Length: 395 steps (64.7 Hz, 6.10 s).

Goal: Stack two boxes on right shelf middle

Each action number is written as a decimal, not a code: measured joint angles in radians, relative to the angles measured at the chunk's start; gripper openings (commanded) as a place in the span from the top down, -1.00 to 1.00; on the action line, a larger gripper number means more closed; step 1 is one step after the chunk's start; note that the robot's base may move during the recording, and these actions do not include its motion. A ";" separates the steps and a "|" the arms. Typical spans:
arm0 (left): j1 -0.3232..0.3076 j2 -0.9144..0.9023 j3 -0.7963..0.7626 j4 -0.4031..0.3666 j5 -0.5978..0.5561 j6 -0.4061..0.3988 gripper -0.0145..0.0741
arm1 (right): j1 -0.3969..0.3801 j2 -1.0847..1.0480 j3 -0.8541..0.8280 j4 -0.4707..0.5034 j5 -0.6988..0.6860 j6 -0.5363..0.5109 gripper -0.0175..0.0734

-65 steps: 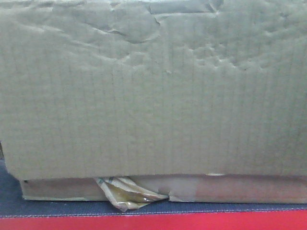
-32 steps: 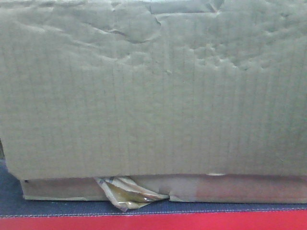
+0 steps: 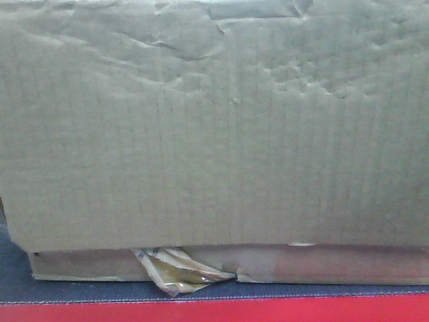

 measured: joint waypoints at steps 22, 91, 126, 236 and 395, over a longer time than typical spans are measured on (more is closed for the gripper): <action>0.066 0.004 -0.163 -0.013 0.128 -0.024 0.92 | 0.000 0.000 0.000 0.000 0.000 0.000 0.97; -0.767 0.043 -0.796 0.414 0.291 -0.843 0.92 | 0.000 0.000 0.000 0.000 0.000 0.000 0.97; -0.847 0.134 -0.511 0.427 0.286 -0.968 0.92 | 0.000 0.000 0.000 0.000 0.000 0.000 0.97; -0.791 0.028 -0.594 0.499 0.273 -0.838 -0.05 | 0.000 0.000 0.000 0.000 0.000 0.000 0.97; -0.732 0.063 -0.274 0.321 0.275 -0.778 -0.28 | 0.004 0.984 -1.105 0.095 1.049 0.180 0.94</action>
